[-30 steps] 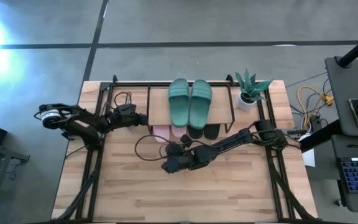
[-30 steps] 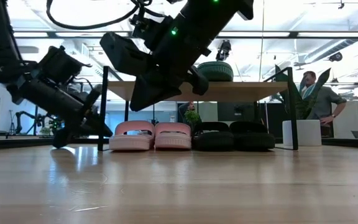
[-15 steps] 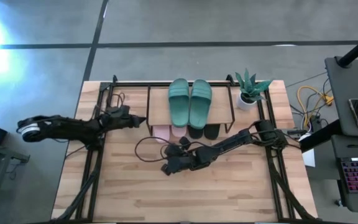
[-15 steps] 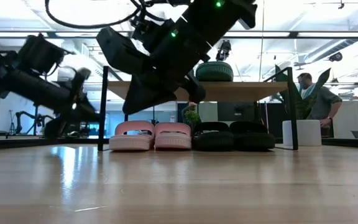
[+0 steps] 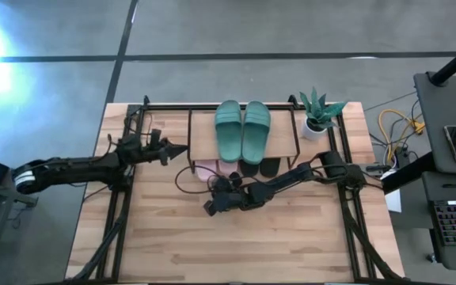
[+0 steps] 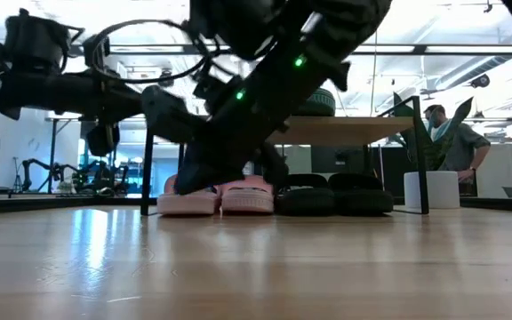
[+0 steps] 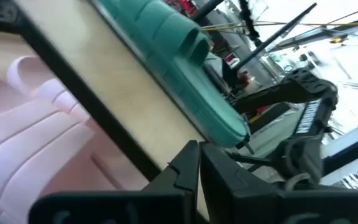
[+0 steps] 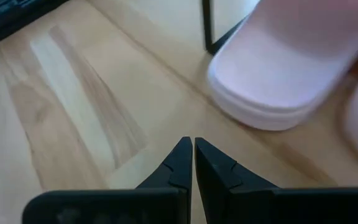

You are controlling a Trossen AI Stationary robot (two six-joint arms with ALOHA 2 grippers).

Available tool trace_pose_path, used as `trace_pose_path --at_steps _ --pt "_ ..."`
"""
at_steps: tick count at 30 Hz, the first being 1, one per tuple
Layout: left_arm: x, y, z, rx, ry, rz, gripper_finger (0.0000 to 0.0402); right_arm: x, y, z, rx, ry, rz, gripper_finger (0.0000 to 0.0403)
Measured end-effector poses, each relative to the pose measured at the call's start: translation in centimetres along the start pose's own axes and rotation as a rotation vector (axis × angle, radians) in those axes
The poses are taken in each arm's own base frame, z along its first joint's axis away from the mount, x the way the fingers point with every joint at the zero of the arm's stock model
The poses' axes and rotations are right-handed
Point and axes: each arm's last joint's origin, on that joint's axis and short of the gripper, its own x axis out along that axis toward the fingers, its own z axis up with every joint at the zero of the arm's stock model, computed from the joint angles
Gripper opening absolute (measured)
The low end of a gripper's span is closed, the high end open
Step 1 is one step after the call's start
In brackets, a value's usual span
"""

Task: Pick and place slides into the shelf
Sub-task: Adjust the slides under the shelf

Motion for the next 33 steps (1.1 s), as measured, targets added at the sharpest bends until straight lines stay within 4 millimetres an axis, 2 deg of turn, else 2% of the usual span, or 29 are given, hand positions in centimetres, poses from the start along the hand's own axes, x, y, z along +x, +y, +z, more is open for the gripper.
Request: trace_pose_path --at_steps 6,18,26,33 --pt "-0.5 -0.9 0.6 0.052 -0.054 -0.067 0.0000 1.6 0.4 -0.3 -0.003 0.018 0.009 0.0012" --pt "-1.5 -2.1 1.1 0.150 -0.072 -0.192 0.0000 2.1 -0.3 0.4 -0.065 -0.038 -0.068 0.0012" --pt "-2.6 -3.2 1.6 0.186 -0.110 -0.305 0.0000 3.6 -1.5 -0.1 -0.062 -0.020 -0.104 0.0012" --pt "-3.7 -4.1 2.0 0.215 -0.167 -0.385 0.0000 4.3 -2.4 0.6 -0.044 -0.026 -0.125 0.0012"
